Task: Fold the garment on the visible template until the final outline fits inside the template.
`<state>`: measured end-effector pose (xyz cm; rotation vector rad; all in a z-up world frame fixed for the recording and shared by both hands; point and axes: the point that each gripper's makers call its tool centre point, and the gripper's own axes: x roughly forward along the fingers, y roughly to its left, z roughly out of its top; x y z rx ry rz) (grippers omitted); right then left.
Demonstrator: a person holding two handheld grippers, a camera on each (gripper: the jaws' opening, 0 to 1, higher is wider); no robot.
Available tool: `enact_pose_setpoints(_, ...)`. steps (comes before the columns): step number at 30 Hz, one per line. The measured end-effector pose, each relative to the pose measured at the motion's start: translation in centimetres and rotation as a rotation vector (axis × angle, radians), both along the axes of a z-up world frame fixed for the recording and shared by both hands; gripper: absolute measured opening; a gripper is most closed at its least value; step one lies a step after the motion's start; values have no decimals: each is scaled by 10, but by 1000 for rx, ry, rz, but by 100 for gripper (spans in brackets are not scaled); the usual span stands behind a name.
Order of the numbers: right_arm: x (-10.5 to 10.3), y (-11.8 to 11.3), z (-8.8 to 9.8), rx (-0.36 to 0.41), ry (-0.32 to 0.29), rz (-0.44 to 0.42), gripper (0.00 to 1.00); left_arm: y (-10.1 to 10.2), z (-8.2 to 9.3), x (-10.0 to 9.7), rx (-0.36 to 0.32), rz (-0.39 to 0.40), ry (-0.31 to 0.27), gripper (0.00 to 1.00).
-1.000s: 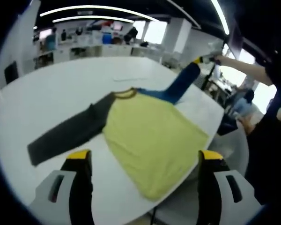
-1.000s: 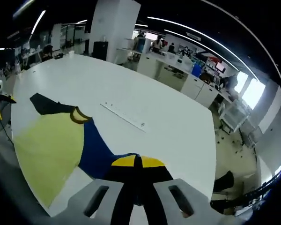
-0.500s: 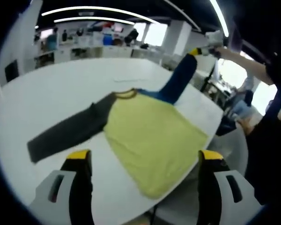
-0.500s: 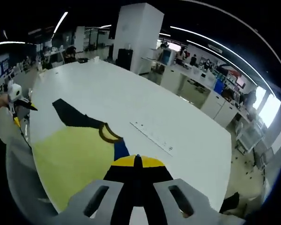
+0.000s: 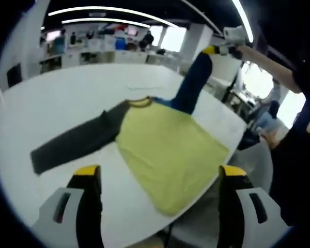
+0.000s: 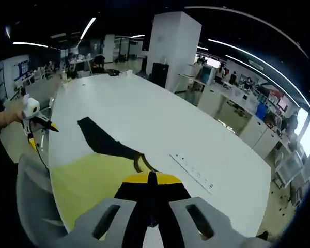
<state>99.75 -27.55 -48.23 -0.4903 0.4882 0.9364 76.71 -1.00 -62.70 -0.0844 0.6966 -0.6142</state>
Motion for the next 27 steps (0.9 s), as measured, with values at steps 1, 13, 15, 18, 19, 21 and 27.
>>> enact_pose_setpoints(1,-1,4,-1,3,2,9,2,0,0,0,0,1,0,90)
enact_pose_setpoints(13,-12,59,-11,24,32,111,2,-8,0,1,-15,-23,3,90)
enact_pose_setpoints(15,-12,67,-16,21,35,126,2,-10,0,1,-19,-31,4,90)
enact_pose_setpoints(18,-10,75,-23,19,49,133,2,-13,0,1,-22,-39,7,89)
enact_pose_setpoints(19,-9,79,-27,16,54,137,2,-14,-1,1,-24,-43,8,89)
enact_pose_setpoints(21,-8,85,-33,18,71,143,2,-15,-1,1,-27,-46,10,89)
enact_pose_setpoints(27,-7,100,-51,15,108,153,2,-16,-6,-2,-33,-50,27,89)
